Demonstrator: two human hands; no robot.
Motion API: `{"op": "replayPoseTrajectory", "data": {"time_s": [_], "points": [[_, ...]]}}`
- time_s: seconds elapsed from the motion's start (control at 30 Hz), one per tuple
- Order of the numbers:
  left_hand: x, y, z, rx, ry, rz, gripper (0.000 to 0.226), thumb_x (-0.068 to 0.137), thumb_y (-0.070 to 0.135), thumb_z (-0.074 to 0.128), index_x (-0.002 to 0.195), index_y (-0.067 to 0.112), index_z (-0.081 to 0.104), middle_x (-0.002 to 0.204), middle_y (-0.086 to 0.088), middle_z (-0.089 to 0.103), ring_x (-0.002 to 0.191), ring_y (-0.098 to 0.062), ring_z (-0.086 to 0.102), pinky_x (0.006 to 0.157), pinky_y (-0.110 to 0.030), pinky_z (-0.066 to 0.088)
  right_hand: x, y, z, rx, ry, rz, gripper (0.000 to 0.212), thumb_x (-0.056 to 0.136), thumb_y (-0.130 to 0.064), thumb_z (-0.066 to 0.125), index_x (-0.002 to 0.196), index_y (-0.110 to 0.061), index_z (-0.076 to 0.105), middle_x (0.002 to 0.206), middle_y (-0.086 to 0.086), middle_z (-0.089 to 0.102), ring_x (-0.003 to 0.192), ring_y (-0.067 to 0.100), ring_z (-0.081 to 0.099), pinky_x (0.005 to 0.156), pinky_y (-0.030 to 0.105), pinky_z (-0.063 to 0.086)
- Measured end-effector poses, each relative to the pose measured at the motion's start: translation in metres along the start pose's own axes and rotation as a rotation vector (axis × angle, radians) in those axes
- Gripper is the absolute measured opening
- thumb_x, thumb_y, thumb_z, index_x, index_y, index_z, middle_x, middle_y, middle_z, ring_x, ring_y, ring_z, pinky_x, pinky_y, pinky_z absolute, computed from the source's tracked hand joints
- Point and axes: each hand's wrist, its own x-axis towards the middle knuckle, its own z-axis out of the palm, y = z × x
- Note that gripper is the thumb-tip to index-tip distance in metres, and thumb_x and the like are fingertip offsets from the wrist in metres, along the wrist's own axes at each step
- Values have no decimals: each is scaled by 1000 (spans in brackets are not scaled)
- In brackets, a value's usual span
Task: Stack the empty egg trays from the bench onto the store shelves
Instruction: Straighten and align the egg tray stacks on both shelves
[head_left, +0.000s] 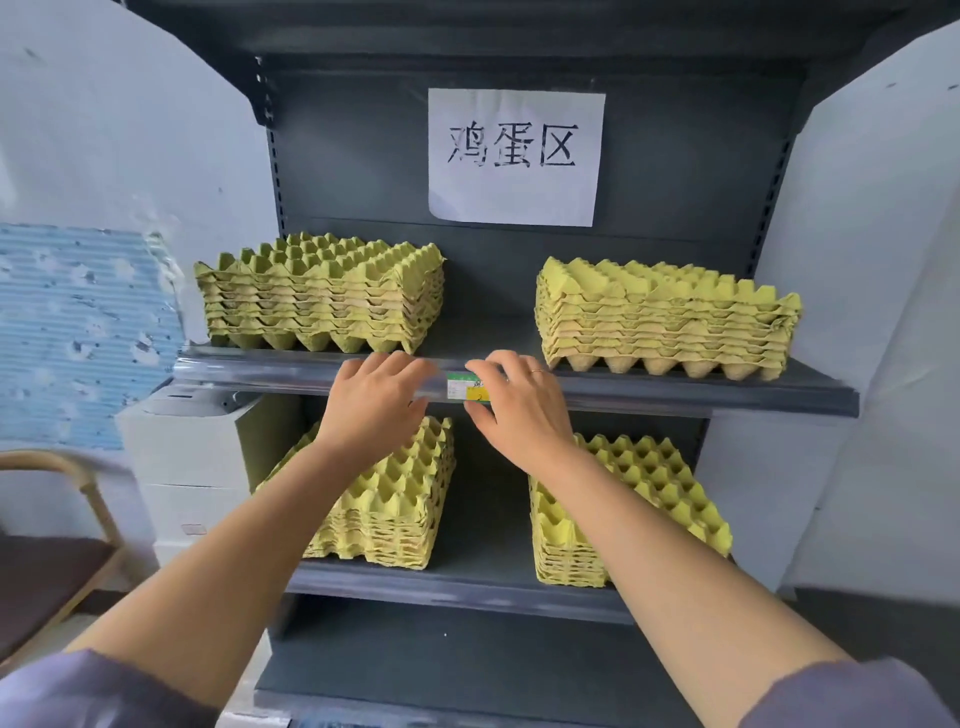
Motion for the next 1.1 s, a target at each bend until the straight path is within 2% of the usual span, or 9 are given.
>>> {"op": "replayPoseTrajectory", "data": {"time_s": [0.1, 0.17, 0.33, 0.43, 0.57, 0.67, 0.8, 0.93, 1.1], "points": [[0, -31, -5, 13, 41, -27, 37, 82, 20, 67, 118, 16, 61, 109, -8, 64, 101, -33, 58, 86, -45, 42, 23, -22, 6, 1, -12, -14, 47, 89, -36, 59, 132, -20, 49, 129, 7, 50, 113, 30, 49, 85, 42, 46], [5, -61, -6, 9, 52, -79, 42, 84, 23, 65, 125, 19, 56, 119, -7, 59, 110, -33, 54, 93, -45, 38, 43, -36, 13, -12, -38, -3, 52, 91, -38, 56, 138, -21, 41, 138, 8, 42, 123, 31, 42, 92, 43, 44], [23, -140, -1, -13, -10, -228, 56, 88, 32, 58, 140, 27, 37, 142, -5, 38, 133, -28, 31, 108, -46, 23, 98, -68, 36, -88, -51, 56, 68, 87, -40, 61, 145, -26, 27, 149, 10, 27, 132, 33, 32, 94, 43, 44], [34, -182, 10, 11, -63, -257, 69, 86, 33, 62, 145, 29, 27, 150, -8, 24, 140, -29, 17, 111, -51, 19, 125, -81, 50, -156, -73, 98, 79, 85, -42, 63, 149, -30, 17, 153, 9, 17, 138, 34, 23, 95, 44, 43], [45, -226, 25, -103, -103, -419, 91, 83, 38, 67, 150, 34, 4, 157, -11, -4, 144, -34, -2, 110, -58, 15, 152, -86, 69, -143, -145, 199, 93, 83, -45, 67, 149, -36, 3, 157, 9, -4, 142, 42, 7, 99, 50, 39], [50, -245, 35, -285, -71, -544, 102, 79, 25, 72, 150, 32, 0, 157, -15, -10, 142, -40, 9, 105, -58, 27, 163, -85, 82, -38, -189, 277, 100, 80, -38, 72, 148, -37, 0, 156, 7, -14, 140, 41, 19, 94, 47, 46], [54, -255, 46, -425, 8, -531, 98, 78, 9, 71, 151, 24, 8, 153, -24, 1, 136, -48, 21, 107, -51, 28, 166, -85, 88, 39, -165, 296, 80, 80, -31, 74, 139, -25, 22, 152, 15, 2, 113, 36, 50, 86, 37, 50], [54, -251, 47, -382, 23, -534, 95, 78, 15, 70, 151, 26, 10, 150, -23, 9, 125, -51, 30, 103, -52, 31, 162, -82, 86, 17, -118, 295, 70, 79, -33, 74, 131, -19, 30, 144, 15, 14, 99, 35, 55, 79, 35, 50], [51, -234, 43, -359, 25, -527, 95, 79, 21, 69, 150, 31, 7, 153, -19, 5, 128, -47, 28, 97, -51, 36, 148, -70, 76, 39, -94, 315, 73, 77, -32, 75, 134, -20, 30, 145, 14, 14, 104, 36, 52, 83, 37, 48]]}}
